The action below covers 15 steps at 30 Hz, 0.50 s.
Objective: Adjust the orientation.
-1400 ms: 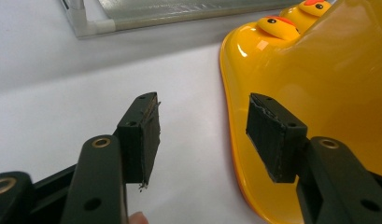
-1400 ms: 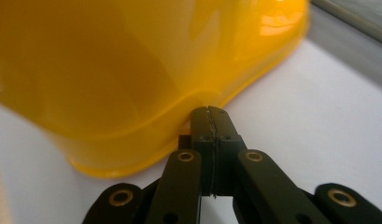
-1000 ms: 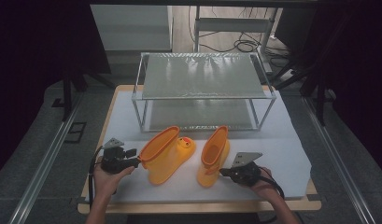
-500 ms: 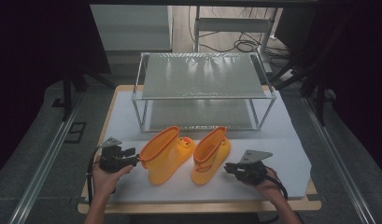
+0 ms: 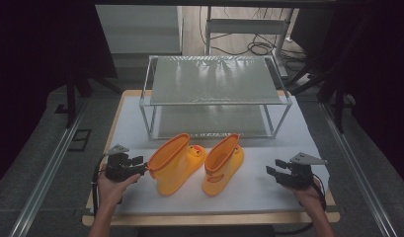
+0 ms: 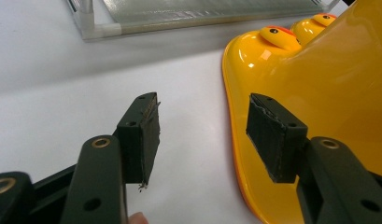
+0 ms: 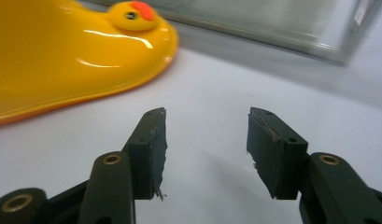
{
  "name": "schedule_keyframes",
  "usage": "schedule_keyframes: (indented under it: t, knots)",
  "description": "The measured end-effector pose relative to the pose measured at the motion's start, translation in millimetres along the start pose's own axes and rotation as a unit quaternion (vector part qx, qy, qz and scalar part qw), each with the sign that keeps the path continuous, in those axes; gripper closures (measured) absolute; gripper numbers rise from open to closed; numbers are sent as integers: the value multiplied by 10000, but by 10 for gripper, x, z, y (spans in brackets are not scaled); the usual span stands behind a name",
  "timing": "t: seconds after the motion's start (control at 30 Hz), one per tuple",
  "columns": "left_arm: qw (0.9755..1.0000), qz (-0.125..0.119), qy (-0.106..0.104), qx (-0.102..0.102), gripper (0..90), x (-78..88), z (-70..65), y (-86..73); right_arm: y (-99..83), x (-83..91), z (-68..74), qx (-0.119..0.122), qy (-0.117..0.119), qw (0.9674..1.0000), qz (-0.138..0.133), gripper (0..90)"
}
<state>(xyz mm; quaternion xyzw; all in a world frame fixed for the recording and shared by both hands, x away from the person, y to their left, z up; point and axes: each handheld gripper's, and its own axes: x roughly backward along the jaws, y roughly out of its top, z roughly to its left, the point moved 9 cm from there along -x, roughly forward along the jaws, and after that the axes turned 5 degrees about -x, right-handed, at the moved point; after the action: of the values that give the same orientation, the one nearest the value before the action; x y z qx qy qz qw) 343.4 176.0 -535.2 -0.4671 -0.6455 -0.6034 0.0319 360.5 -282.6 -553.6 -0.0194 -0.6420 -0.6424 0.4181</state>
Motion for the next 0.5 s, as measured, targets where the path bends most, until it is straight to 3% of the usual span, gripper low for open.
schedule_keyframes:
  t: [0.17,0.5]
  knots:
    - [10000,28,-10,-15,445,-9,-6,-4,-38,-4,-83,-118,-149,9998,60,468]
    - [10000,-10,-17,-32,443,47,-6,22,-42,1,-111,-209,-230,9995,43,464]
